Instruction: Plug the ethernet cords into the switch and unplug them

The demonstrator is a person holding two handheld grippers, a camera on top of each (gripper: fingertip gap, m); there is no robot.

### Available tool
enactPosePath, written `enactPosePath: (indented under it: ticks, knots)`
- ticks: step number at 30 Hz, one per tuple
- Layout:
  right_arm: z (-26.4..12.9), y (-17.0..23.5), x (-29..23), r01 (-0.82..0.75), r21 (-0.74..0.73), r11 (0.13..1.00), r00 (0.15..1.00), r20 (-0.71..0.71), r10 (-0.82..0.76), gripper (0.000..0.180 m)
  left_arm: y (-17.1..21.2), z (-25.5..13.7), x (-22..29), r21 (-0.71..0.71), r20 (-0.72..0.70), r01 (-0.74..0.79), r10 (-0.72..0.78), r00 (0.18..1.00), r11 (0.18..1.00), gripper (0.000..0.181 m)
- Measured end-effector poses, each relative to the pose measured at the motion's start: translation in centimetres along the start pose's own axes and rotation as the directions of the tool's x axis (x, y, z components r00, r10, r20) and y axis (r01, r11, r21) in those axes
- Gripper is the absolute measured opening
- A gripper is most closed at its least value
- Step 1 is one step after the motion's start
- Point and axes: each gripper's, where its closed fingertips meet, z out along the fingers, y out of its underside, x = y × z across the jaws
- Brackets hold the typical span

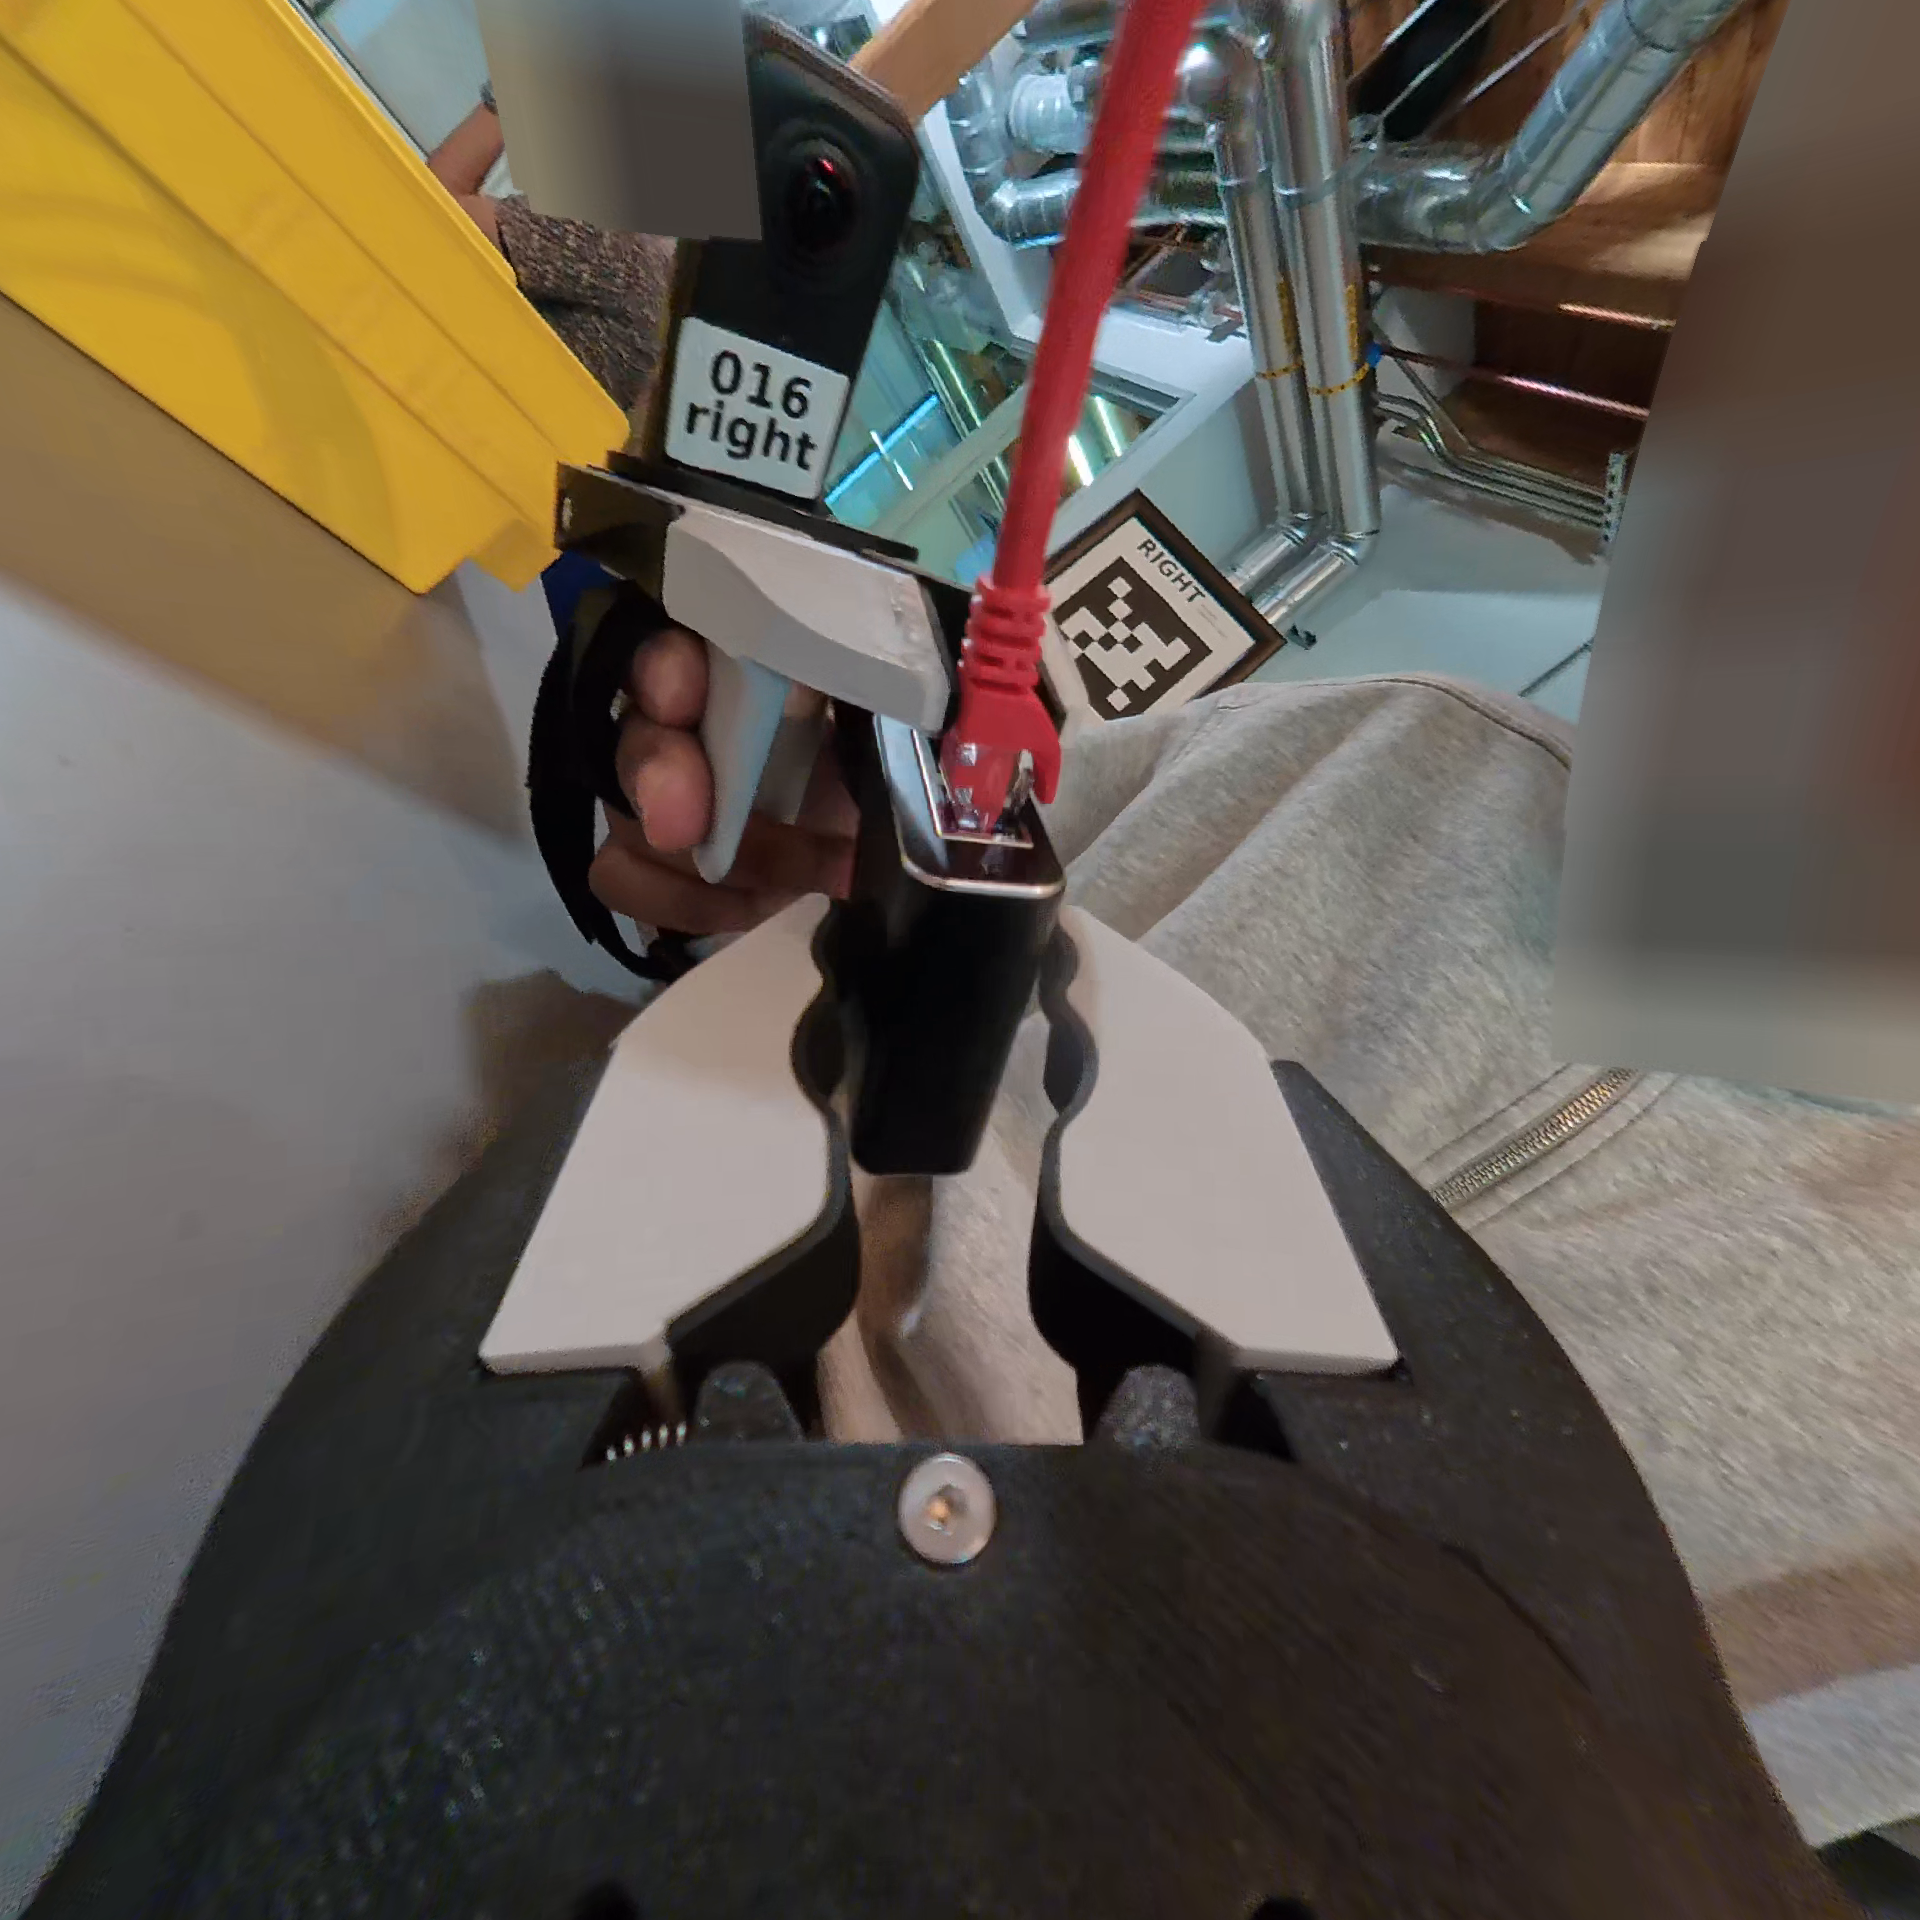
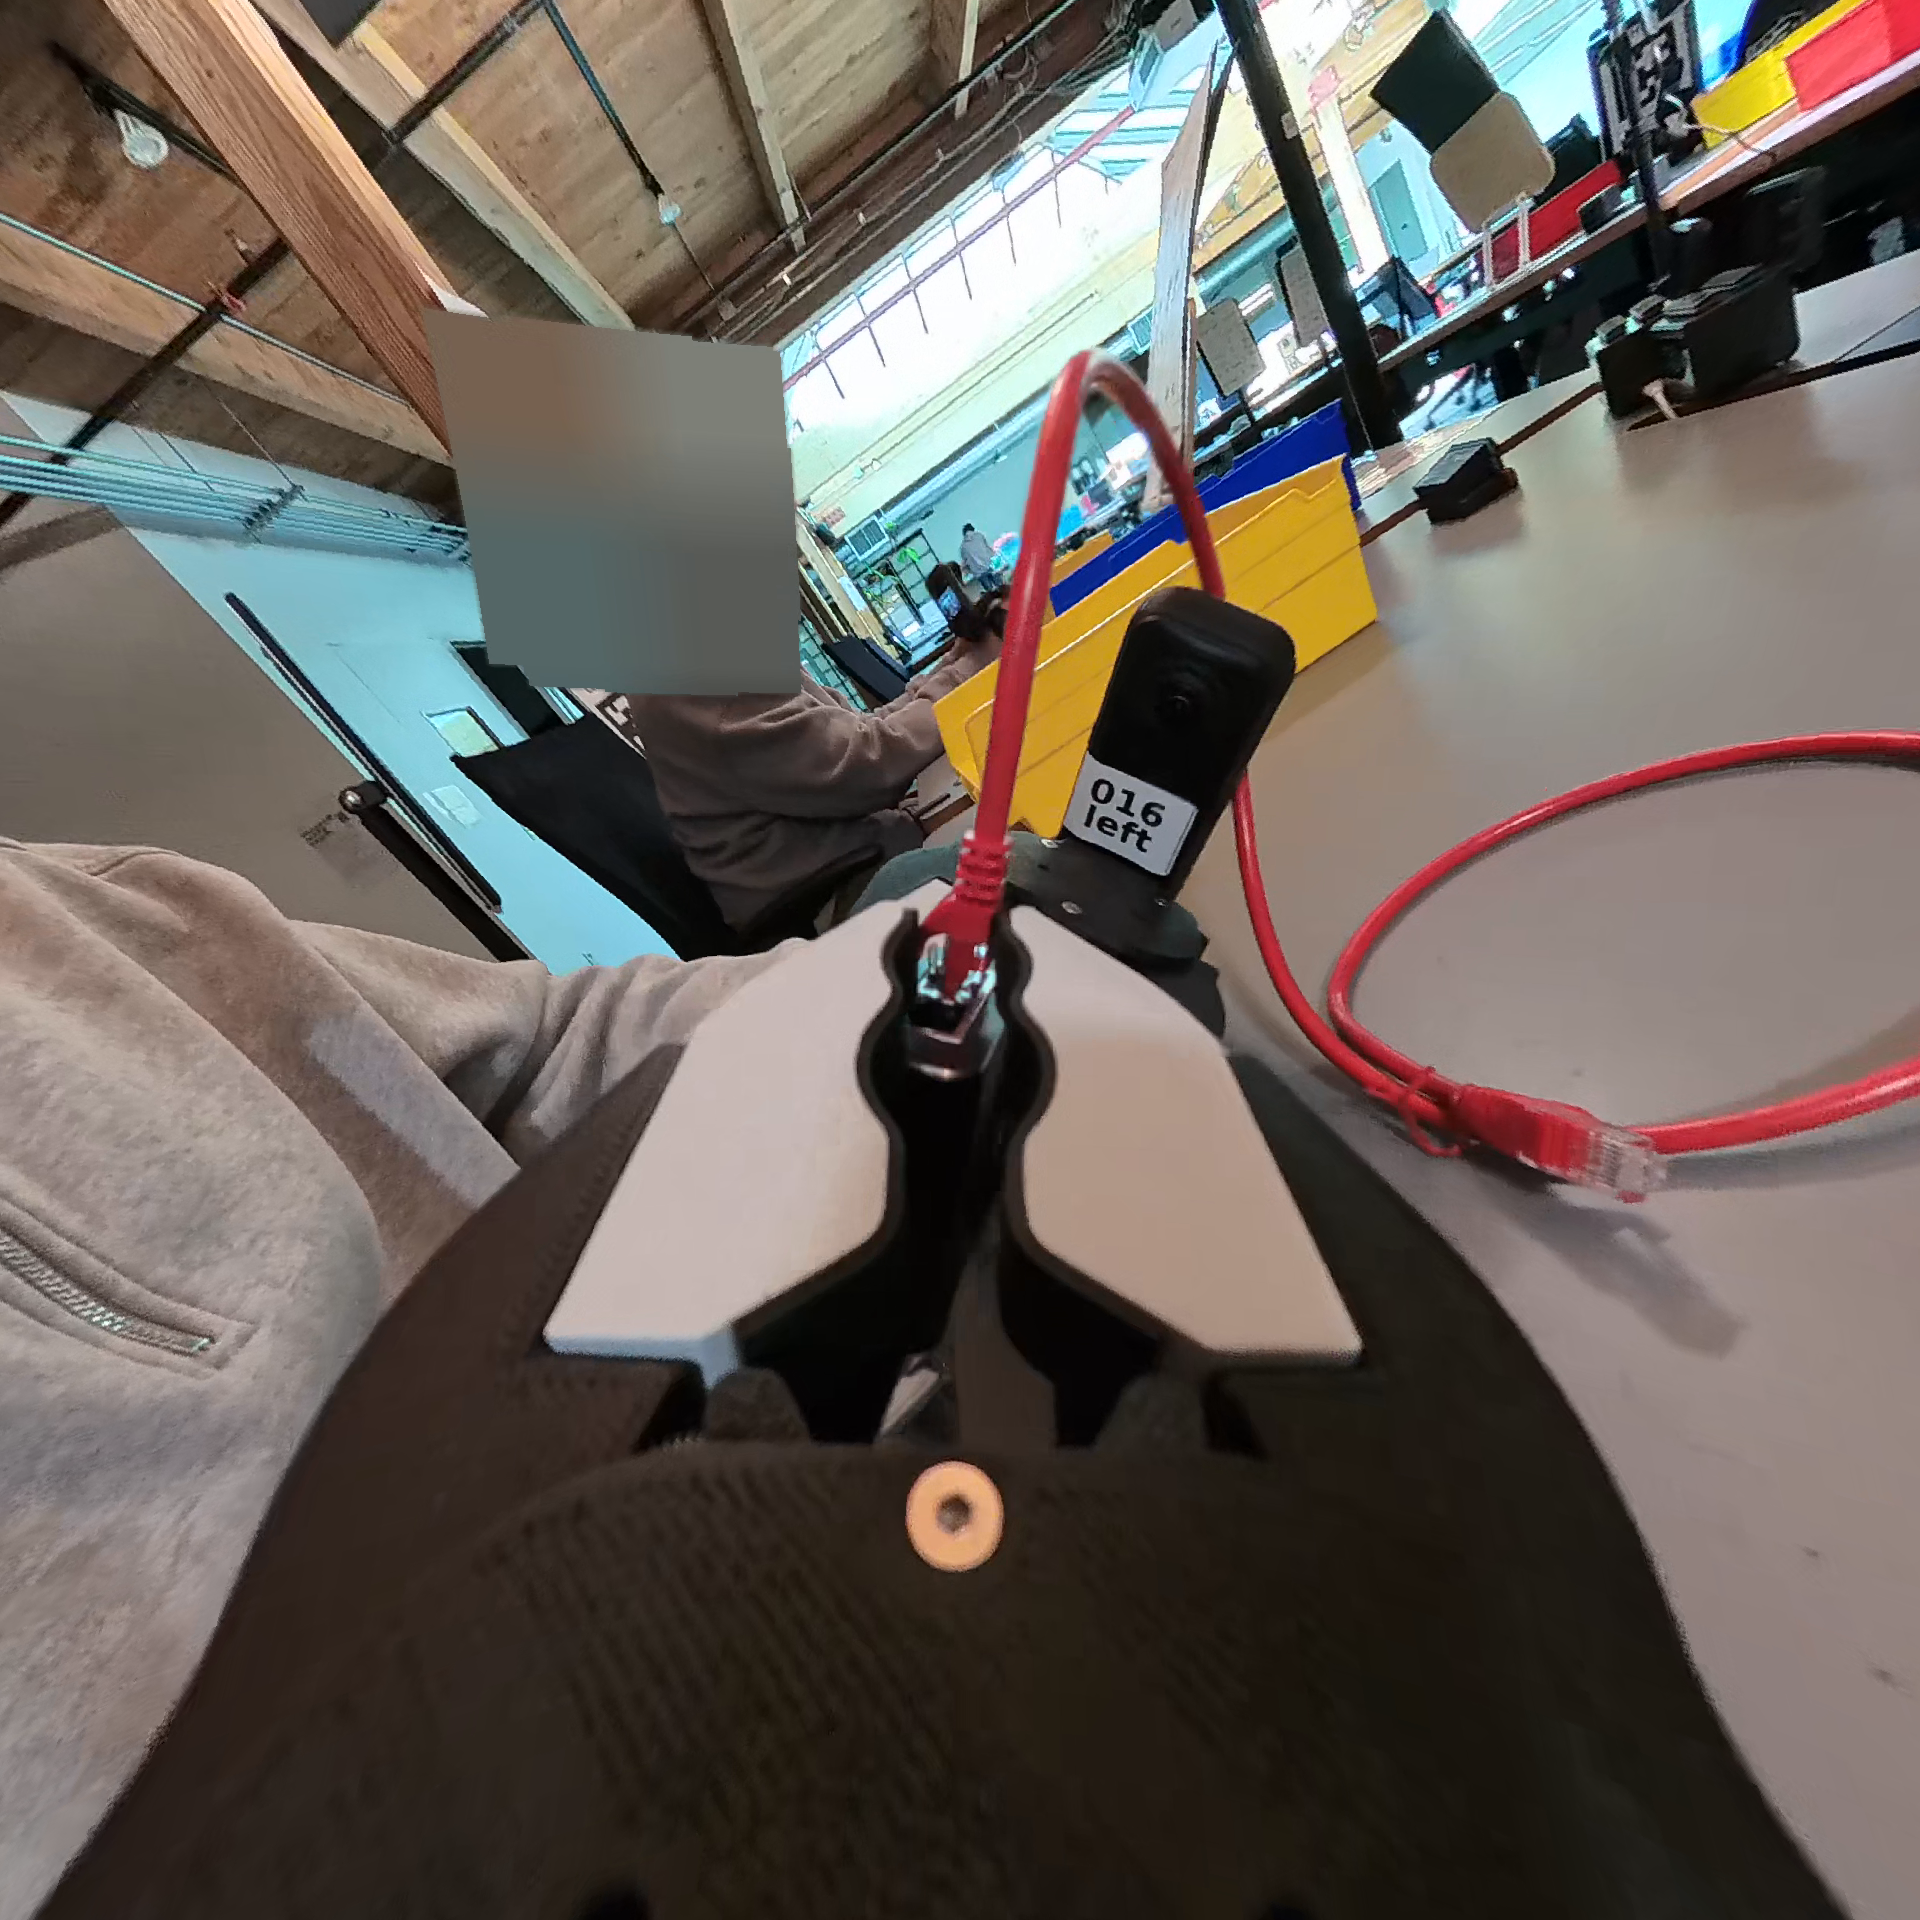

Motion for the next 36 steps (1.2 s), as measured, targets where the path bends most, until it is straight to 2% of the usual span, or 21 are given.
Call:
enactPosePath:
  ticks: [3, 8, 10, 12, 15, 19, 23, 32, 36]
  knots:
    - [-0.2, -0.1, 0.1, -0.041, 0.014, 0.999, 0.999, 0.012, 0.041, 0.014, 0.1, 0.0, 0.1, -0.010, 0.009, -0.016, 0.016, 1.000, 1.000, 0.024]
    - [-0.4, -0.2, 0.3, -0.077, 0.022, 0.997, 0.997, 0.016, 0.077, 0.014, 0.0, -0.3, 0.2, -0.002, 0.010, -0.029, 0.029, 1.000, 1.000, 0.024]
    - [-0.6, -0.3, 0.5, -0.100, 0.027, 0.995, 0.995, 0.015, 0.100, 0.011, -0.4, -0.6, 0.2, 0.022, 0.026, -0.049, 0.049, 0.998, 0.999, 0.024]
    - [-1.0, -0.6, 0.6, -0.118, 0.033, 0.992, 0.993, 0.017, 0.118, 0.000, -1.1, -1.1, -0.1, 0.067, 0.057, -0.063, 0.059, 0.997, 0.996, 0.024]
    - [-1.6, -1.3, 0.9, -0.143, 0.076, 0.987, 0.990, 0.022, 0.141, 0.000, -2.0, -1.8, -0.4, 0.122, 0.097, -0.093, 0.082, 0.992, 0.988, 0.023]
    - [-2.2, -1.7, 1.2, -0.168, 0.091, 0.982, 0.986, 0.006, 0.168, 0.009, -3.1, -2.7, -1.1, 0.183, 0.181, -0.145, 0.112, 0.977, 0.972, 0.023]
    - [-2.6, -1.7, 1.6, -0.110, 0.071, 0.991, 0.992, -0.057, 0.114, 0.016, -3.6, -3.1, -1.5, 0.207, 0.216, -0.153, 0.107, 0.970, 0.966, 0.023]
    - [-2.9, -0.8, 1.7, 0.142, -0.050, 0.989, 0.967, -0.206, -0.150, 0.040, -1.0, -0.3, -2.7, -0.036, 0.243, -0.126, 0.131, 0.961, 0.991, 0.024]
    - [-2.9, -0.4, 1.4, 0.165, -0.072, 0.984, 0.963, -0.205, -0.176, 0.044, 0.5, 0.7, -4.2, -0.169, 0.338, -0.101, 0.154, 0.929, 0.980, 0.024]
